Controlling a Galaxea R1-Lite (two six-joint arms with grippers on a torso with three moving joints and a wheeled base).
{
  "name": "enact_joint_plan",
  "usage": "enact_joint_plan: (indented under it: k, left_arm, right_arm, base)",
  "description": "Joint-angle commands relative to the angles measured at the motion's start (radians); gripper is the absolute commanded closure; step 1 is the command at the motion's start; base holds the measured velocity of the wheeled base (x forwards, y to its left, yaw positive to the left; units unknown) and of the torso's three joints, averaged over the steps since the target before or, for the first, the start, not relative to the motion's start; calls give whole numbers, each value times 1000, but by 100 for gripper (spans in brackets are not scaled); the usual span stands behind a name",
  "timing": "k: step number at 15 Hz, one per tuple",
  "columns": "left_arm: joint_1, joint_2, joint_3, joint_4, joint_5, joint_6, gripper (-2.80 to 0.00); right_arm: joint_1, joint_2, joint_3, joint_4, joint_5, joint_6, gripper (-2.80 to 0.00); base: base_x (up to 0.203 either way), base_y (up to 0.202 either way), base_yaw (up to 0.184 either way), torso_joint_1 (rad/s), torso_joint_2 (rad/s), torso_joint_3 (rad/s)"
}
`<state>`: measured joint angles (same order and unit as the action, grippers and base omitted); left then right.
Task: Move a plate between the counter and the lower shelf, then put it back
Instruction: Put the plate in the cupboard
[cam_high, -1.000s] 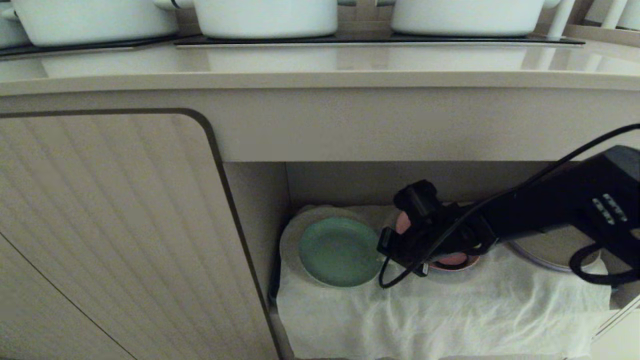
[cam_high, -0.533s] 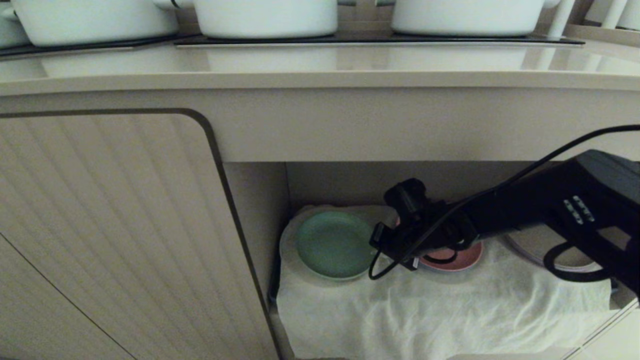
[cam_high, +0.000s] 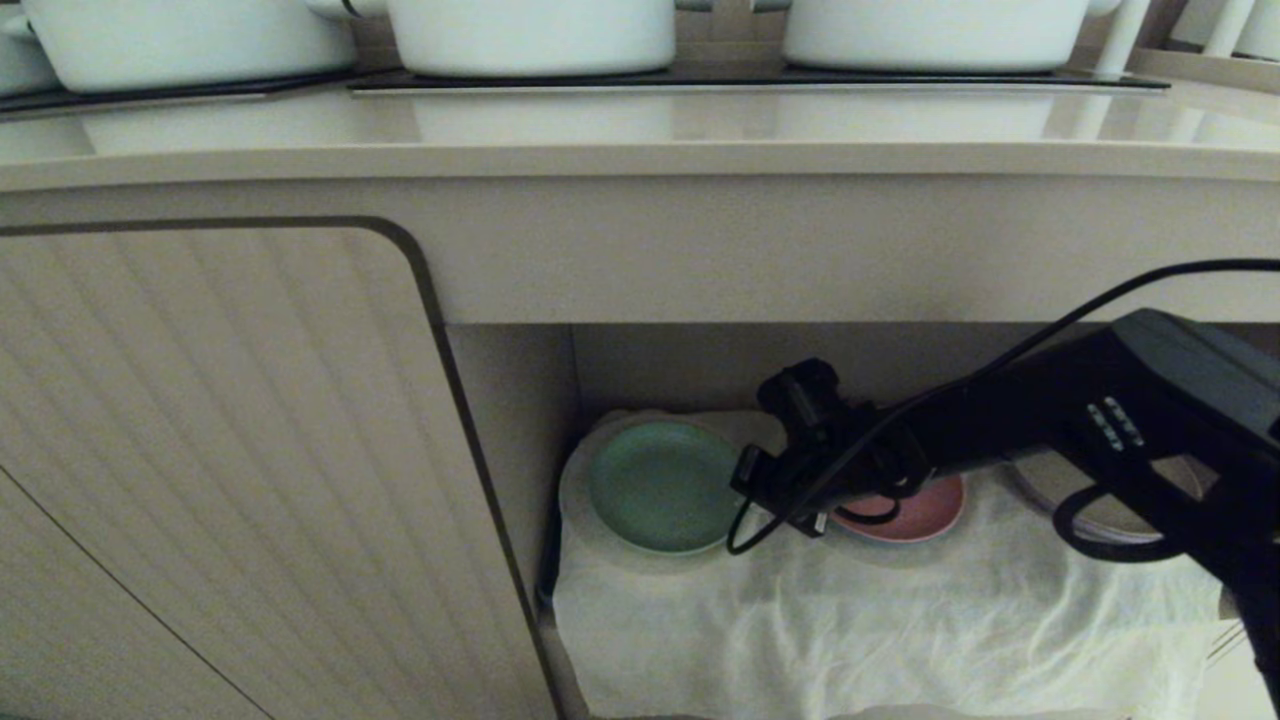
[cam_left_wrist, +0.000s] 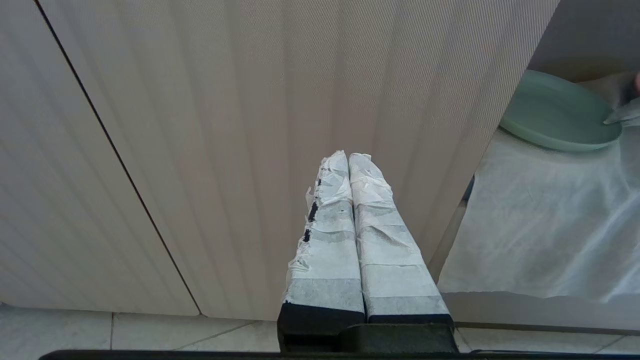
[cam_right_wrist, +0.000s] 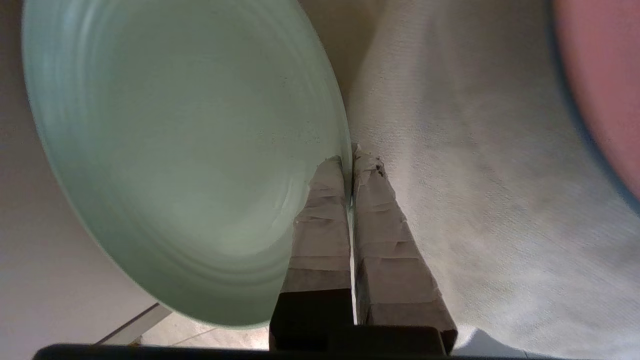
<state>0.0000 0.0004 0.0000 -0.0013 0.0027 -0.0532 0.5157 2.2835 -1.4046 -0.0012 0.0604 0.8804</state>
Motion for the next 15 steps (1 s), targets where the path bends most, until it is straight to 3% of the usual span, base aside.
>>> enact_joint_plan:
  k: [1,13,14,15]
  left_arm:
    - [0,0,0,0,0,0,0]
    - [0,0,0,0,0,0,0]
    - [0,0,0,0,0,0,0]
    - [0,0,0,0,0,-1,0]
  right_arm:
    - [3,13,-15,0,1,3,0]
    - [8,27,-22,-2,1,3,0]
    - [8,26,-22,-3,1,3,-280]
    - [8,26,-22,-2,1,3,-280]
  base:
    - [0,0,0,0,0,0]
    - [0,0,0,0,0,0]
    - [0,0,0,0,0,0]
    - [0,0,0,0,0,0]
